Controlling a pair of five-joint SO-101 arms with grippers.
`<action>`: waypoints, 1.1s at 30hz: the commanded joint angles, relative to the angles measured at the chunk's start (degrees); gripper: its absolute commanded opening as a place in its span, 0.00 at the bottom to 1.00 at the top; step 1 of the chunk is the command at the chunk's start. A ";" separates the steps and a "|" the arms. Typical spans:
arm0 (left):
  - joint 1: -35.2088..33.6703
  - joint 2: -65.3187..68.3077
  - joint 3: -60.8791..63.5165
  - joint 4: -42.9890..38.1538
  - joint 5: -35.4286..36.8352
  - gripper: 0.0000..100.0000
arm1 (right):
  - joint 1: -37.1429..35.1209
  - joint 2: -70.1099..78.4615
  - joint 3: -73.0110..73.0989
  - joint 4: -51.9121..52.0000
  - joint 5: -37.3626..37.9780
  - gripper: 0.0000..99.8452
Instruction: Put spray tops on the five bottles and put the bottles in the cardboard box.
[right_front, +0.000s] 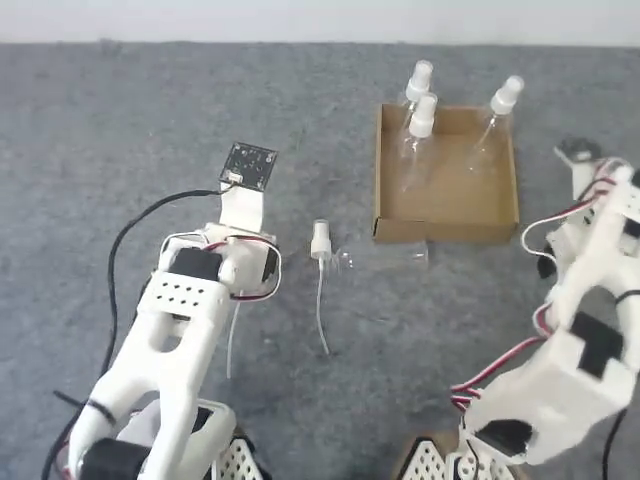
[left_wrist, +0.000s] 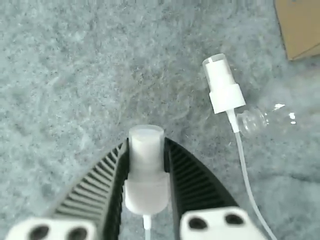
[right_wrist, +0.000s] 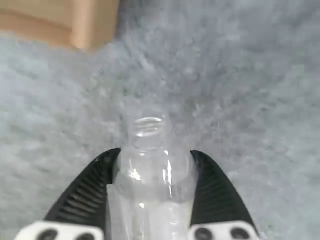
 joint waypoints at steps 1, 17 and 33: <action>-1.41 -7.30 -1.63 -1.23 -0.35 0.01 | -5.76 -13.67 -2.64 2.51 -6.51 0.01; -9.93 -32.79 -13.23 14.42 -2.81 0.01 | -51.38 -48.92 26.73 -10.24 -28.48 0.01; -9.93 -33.23 -24.92 11.08 11.69 0.01 | -71.69 -52.53 47.56 -38.02 -32.88 0.01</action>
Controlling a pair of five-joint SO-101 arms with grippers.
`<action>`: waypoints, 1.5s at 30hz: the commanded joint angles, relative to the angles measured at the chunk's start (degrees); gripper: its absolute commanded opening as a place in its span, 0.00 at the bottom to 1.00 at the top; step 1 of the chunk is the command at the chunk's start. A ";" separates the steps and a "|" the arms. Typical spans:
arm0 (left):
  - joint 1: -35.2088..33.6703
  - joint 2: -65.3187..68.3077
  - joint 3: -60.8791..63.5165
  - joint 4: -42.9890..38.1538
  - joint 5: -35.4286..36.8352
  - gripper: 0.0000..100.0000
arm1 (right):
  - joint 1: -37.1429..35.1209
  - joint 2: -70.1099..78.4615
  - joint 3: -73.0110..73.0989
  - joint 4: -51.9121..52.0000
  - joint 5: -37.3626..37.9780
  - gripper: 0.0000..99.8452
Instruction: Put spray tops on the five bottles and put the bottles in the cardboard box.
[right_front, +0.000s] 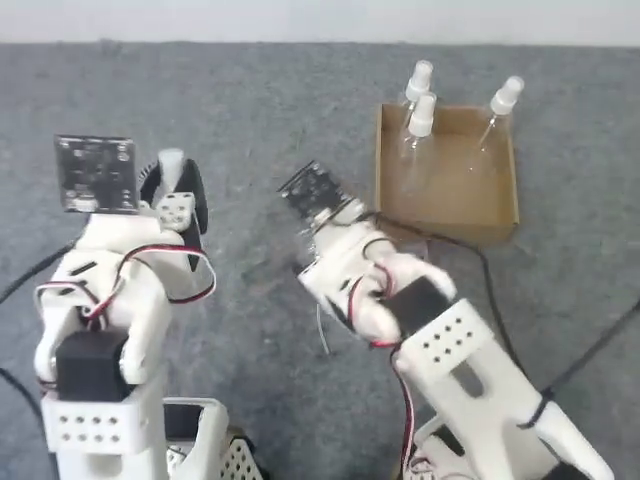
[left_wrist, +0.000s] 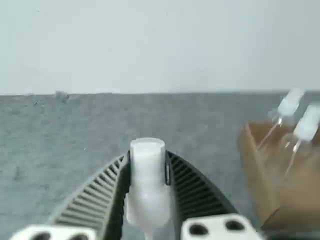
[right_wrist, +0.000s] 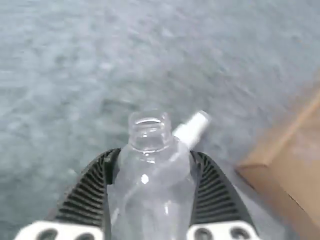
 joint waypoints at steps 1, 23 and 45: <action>-0.18 -1.23 -3.38 -6.07 8.18 0.01 | -4.18 -3.21 2.11 -4.97 -0.44 0.01; 4.22 -1.23 7.43 -22.33 16.97 0.01 | -6.02 -15.52 28.84 -36.18 -0.79 0.01; 13.01 -1.32 16.04 -9.85 13.80 0.01 | -3.91 -15.87 29.01 -34.24 -10.20 0.01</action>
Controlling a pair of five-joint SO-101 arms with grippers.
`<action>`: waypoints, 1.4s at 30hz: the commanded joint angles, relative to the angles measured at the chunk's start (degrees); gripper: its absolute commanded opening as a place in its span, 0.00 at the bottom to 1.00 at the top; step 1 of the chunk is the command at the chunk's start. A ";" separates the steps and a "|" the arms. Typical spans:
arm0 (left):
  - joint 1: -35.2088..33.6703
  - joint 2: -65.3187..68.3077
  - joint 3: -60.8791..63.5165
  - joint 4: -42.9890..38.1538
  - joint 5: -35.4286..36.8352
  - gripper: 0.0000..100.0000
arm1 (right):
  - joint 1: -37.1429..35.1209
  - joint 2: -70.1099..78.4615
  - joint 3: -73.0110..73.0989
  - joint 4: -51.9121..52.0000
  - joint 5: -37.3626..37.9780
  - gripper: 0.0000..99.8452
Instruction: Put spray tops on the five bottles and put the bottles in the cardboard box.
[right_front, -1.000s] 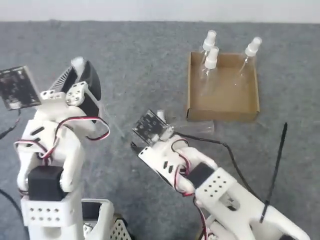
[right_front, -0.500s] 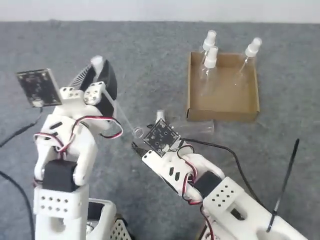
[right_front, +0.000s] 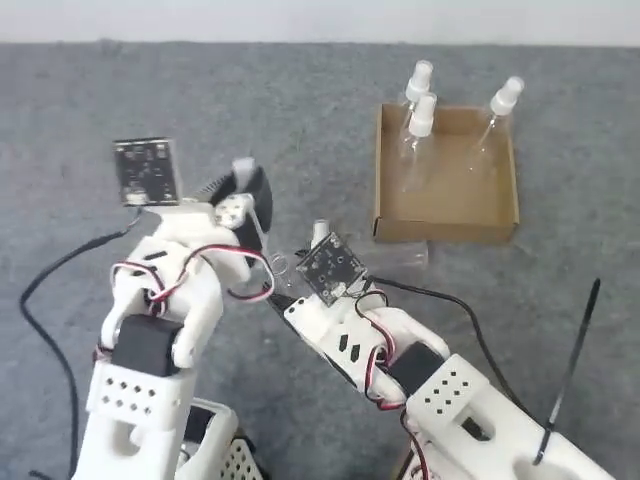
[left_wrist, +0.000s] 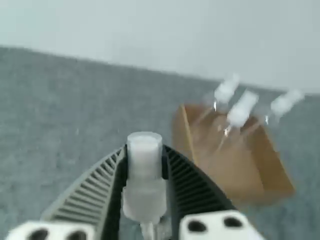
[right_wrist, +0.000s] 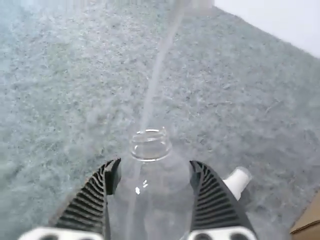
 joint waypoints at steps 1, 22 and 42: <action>0.26 -1.23 -0.40 6.15 -3.96 0.01 | 1.45 -2.42 -0.53 -0.13 -3.96 0.01; 6.15 -1.23 3.30 10.11 -14.68 0.11 | 1.45 -1.98 -0.44 0.04 -5.19 0.01; -8.62 -0.97 3.91 1.23 -14.95 0.14 | 1.19 -2.51 0.44 0.31 -4.84 0.01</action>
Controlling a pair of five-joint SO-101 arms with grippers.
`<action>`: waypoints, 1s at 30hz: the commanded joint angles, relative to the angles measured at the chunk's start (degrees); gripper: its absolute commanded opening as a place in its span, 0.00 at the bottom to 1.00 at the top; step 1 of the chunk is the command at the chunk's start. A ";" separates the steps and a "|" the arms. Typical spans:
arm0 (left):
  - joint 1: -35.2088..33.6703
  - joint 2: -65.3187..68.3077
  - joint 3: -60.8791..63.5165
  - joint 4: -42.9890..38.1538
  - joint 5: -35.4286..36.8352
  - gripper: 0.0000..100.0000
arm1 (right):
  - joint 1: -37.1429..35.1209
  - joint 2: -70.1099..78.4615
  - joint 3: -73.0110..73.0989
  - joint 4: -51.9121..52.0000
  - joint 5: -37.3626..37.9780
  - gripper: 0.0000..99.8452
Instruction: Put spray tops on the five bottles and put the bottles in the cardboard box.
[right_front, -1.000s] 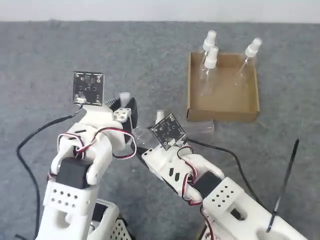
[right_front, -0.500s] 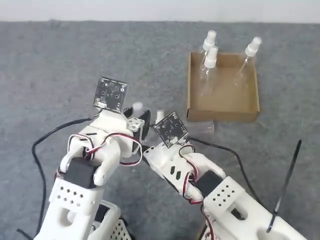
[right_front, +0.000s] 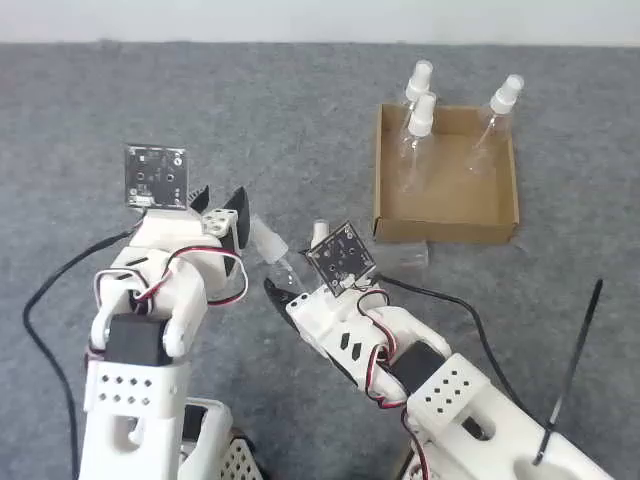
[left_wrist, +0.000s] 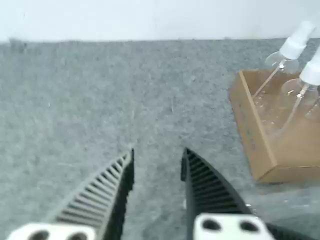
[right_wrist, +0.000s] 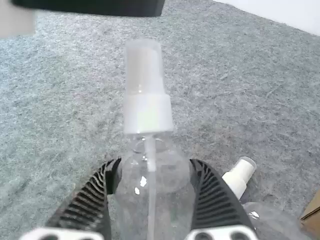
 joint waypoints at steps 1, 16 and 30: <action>-0.26 -1.05 0.92 -2.11 -0.44 0.14 | 0.48 -2.51 0.53 0.22 -0.26 0.01; 1.76 -1.23 3.56 -1.14 -0.62 0.14 | 0.84 -2.59 0.97 -3.38 -0.35 0.01; 10.99 -1.23 5.58 0.09 -2.99 0.14 | 0.84 -2.59 0.97 -3.21 -0.35 0.01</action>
